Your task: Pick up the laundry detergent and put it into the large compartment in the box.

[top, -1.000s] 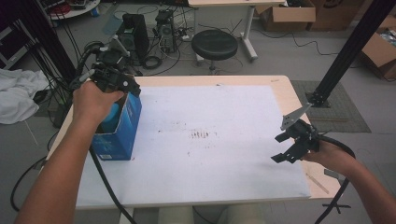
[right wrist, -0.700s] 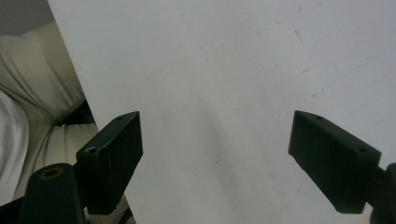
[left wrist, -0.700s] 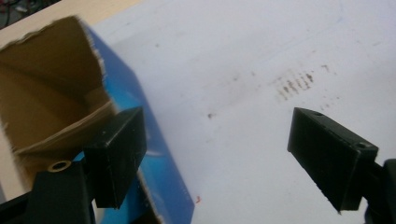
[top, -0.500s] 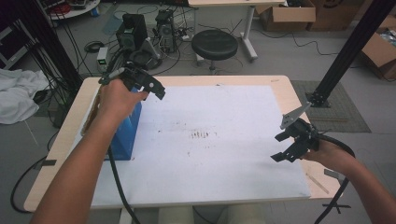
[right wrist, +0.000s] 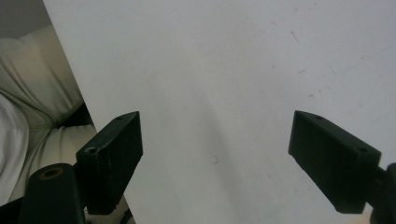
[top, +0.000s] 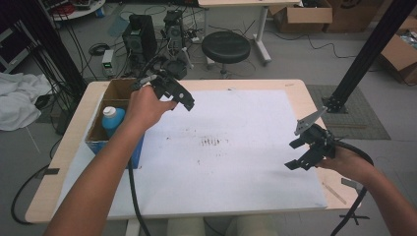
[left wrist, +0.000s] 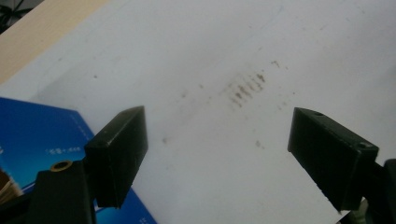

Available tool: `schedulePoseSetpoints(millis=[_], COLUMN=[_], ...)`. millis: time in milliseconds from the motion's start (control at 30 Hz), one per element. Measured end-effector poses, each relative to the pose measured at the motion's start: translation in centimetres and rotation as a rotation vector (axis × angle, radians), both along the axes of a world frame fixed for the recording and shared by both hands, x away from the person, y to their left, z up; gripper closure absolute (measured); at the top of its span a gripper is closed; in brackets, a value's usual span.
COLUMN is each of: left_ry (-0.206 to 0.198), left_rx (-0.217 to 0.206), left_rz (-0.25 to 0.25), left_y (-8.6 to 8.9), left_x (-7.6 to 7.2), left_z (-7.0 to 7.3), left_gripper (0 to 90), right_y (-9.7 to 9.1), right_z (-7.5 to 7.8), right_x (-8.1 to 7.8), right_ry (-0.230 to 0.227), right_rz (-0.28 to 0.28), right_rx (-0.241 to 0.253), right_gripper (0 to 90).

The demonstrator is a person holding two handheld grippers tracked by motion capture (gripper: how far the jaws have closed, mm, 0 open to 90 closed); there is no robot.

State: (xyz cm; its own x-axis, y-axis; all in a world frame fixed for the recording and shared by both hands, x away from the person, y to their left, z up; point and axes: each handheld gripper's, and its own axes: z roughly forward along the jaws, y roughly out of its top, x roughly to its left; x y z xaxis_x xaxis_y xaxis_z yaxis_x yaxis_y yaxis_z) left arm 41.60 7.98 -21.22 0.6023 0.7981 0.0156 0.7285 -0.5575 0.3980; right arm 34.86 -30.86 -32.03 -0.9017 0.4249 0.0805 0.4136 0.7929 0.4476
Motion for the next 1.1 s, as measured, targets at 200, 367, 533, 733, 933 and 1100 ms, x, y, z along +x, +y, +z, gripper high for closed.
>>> schedulePoseSetpoints(millis=[200,367,533,733,933,1100], left_ry=[0.020,0.036,0.048,0.051,0.047,0.046], left_rx=[0.021,0.028,0.046,0.054,0.061,0.061], left_rz=[-0.069,-0.125,-0.173,-0.190,-0.194,-0.192], left_y=[-2.0,-3.8,-5.3,-6.0,-6.1,-6.1], left_x=[0.0,0.0,0.0,0.0,0.0,0.0], left_z=[-0.9,-1.7,-2.0,-2.2,-2.3,-2.3], left_gripper=[20.7,20.5,20.7,21.0,21.1,21.2], right_y=[-0.1,-0.1,-0.2,-0.2,-0.1,0.0], right_z=[0.2,0.2,0.2,0.4,0.4,0.5], right_x=[0.2,0.4,0.5,0.5,0.3,0.2], right_ry=[-0.006,-0.006,-0.004,-0.009,-0.005,-0.004], right_rz=[0.000,0.004,-0.002,-0.004,-0.004,-0.003], right_rx=[0.000,-0.001,-0.004,-0.001,0.000,-0.001], right_gripper=[17.3,17.3,17.3,17.3,17.3,17.3])
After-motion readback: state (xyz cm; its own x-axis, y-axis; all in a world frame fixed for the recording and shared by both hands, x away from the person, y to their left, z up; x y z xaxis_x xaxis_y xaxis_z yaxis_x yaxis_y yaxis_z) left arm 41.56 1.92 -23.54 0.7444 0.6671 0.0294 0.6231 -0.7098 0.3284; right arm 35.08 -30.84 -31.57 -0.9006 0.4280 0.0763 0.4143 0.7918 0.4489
